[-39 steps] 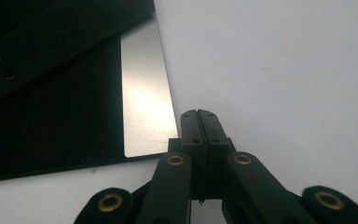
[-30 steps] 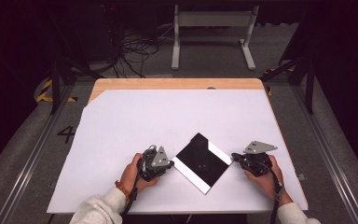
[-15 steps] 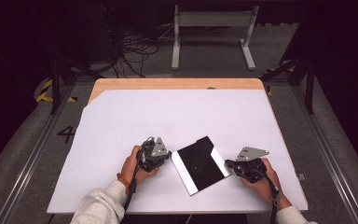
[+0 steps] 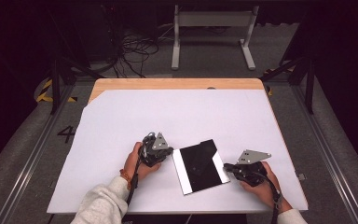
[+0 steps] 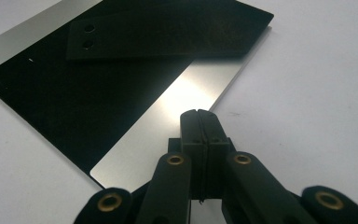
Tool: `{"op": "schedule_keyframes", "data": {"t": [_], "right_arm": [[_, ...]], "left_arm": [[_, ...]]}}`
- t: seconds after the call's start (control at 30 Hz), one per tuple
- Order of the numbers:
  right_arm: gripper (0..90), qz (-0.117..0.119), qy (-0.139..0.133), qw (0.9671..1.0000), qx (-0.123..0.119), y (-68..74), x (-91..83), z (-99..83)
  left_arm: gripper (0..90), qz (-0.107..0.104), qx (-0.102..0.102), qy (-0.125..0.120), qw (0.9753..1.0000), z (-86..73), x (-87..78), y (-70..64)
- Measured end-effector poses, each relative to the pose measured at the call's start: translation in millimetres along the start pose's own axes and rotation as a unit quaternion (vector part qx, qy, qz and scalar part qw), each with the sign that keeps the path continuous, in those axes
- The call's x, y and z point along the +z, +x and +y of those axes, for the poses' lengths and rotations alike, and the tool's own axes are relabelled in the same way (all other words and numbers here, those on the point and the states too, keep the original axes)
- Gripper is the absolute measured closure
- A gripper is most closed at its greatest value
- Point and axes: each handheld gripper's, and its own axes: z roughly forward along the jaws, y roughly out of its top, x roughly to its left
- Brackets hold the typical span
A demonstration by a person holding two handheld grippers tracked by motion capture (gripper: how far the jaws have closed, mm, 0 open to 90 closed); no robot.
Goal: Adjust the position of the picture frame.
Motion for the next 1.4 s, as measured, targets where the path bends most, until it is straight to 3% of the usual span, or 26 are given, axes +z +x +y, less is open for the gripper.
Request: {"op": "schedule_keyframes", "data": {"t": [0.2, 0.27, 0.43, 0.57, 0.67, 0.83, 0.93, 1.0, 1.17, 1.37, 1.4], "right_arm": [[90.0, -0.004, 0.0, 1.0, -0.007, 2.4, -1.8, -1.4], [90.0, -0.005, 0.0, 0.9999, -0.01, 3.1, -2.0, -1.8], [90.0, -0.006, 0.004, 0.9998, -0.019, 5.1, -3.4, -2.0], [90.0, 0.021, 0.017, 0.9993, -0.027, 4.8, -9.9, -3.9], [89.9, 0.034, 0.025, 0.9987, -0.029, 5.6, -13.7, -5.2], [90.0, 0.04, 0.03, 0.9983, -0.031, 9.4, -17.7, -7.3], [90.0, 0.043, 0.031, 0.9983, -0.026, 9.6, -18.5, -8.1], [90.0, 0.045, 0.032, 0.9982, -0.025, 9.3, -18.4, -8.0], [90.0, 0.054, 0.025, 0.9981, -0.014, 10.1, -17.0, -8.8], [90.0, 0.059, 0.025, 0.9976, -0.028, 16.9, -14.6, -6.6], [90.0, 0.061, 0.024, 0.9975, -0.026, 17.3, -14.3, -6.5]], "left_arm": [[89.9, 0.003, -0.014, -0.002, 0.9999, 4.2, 4.7, 0.9], [89.7, -0.007, -0.015, -0.004, 0.9999, 3.4, 3.2, 1.0], [87.3, -0.01, -0.016, -0.008, 0.9998, 3.0, -3.7, -3.0], [87.2, -0.032, -0.001, -0.012, 0.9994, -1.4, -19.3, -17.4], [86.2, -0.051, 0.018, -0.011, 0.9985, -9.8, -34.7, -37.1], [86.0, -0.099, 0.026, -0.019, 0.9945, -25.8, -55.5, -72.0], [86.2, -0.119, 0.038, -0.012, 0.9921, -30.8, -60.8, -81.6], [86.2, -0.114, 0.055, -0.006, 0.9919, -33.3, -63.7, -86.8], [86.0, -0.136, 0.054, -0.012, 0.9892, -35.1, -64.9, -93.8], [84.4, -0.133, 0.069, 0.0, 0.9887, -31.5, -52.6, -101.0], [84.4, -0.126, 0.069, 0.005, 0.9896, -32.1, -51.6, -101.3]]}}
